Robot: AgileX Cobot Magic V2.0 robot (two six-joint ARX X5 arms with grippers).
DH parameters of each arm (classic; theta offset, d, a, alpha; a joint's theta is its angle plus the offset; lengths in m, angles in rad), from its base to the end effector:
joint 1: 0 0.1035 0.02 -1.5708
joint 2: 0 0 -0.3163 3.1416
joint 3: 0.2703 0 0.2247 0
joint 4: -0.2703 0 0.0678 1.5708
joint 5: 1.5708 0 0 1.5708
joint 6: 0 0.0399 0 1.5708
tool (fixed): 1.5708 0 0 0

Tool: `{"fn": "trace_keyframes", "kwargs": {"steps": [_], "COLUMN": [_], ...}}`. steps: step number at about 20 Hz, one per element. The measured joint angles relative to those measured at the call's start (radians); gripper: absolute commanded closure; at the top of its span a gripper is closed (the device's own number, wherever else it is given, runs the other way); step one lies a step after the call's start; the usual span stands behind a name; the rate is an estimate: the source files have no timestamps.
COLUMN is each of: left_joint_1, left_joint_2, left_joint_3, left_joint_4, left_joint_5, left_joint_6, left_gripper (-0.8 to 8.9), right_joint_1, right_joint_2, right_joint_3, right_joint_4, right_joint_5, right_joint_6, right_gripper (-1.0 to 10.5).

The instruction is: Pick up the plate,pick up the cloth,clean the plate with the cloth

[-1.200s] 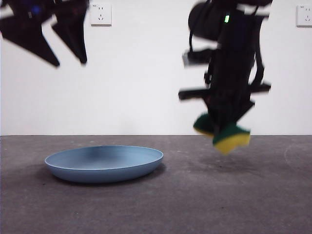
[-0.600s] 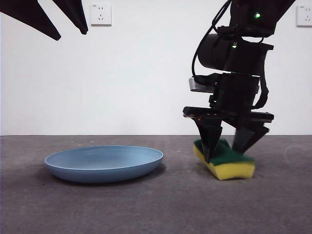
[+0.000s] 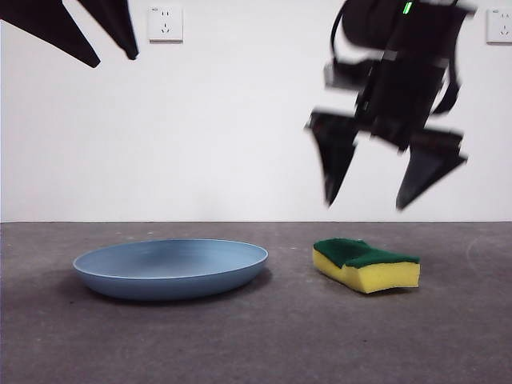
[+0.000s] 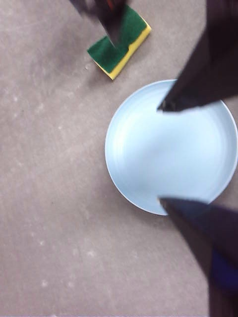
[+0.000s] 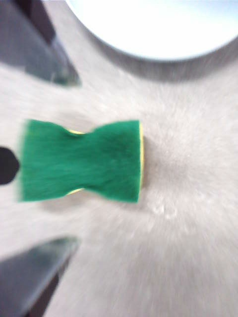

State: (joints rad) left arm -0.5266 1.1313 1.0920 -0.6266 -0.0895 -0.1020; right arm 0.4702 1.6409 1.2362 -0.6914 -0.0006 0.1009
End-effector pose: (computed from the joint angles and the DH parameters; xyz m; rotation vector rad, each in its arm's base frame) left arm 0.1649 -0.0918 0.3748 0.1065 0.6592 -0.3871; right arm 0.2800 0.1423 0.2931 -0.1677 1.0930 0.3669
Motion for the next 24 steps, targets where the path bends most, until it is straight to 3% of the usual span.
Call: {"fn": "trace_keyframes", "kwargs": {"steps": [1, 9, 12, 16, 21, 24], "left_joint_1": [0.0, 0.0, -0.029, -0.046, -0.046, -0.046], "left_joint_2": [0.0, -0.009, -0.101, -0.277, -0.509, -0.562], "left_joint_3": [0.0, 0.0, -0.046, -0.228, -0.556, -0.592], "left_joint_4": [-0.001, -0.013, 0.1, 0.264, 0.458, 0.418], "left_joint_5": [-0.006, -0.013, -0.023, -0.083, -0.091, -0.091], "left_joint_6": [0.006, 0.032, 0.036, 0.04, 0.011, -0.021], "left_gripper": [8.21, 8.22, 8.22, 8.22, 8.21, 8.18], "right_joint_1": [0.0, 0.034, 0.093, 0.187, 0.253, 0.256], "right_joint_2": [-0.034, -0.344, -0.464, -0.63, -0.782, -0.779], "right_joint_3": [0.0, 0.0, -0.018, -0.178, -0.41, -0.419], "right_joint_4": [-0.027, -0.055, -0.003, 0.126, 0.172, 0.157], "right_joint_5": [0.0, 0.005, 0.026, 0.197, 0.214, 0.213], "right_joint_6": [0.0, -0.001, -0.008, -0.007, 0.023, 0.046], "right_gripper": [9.7, 9.6, 9.6, 9.6, 9.5, 9.5]}}
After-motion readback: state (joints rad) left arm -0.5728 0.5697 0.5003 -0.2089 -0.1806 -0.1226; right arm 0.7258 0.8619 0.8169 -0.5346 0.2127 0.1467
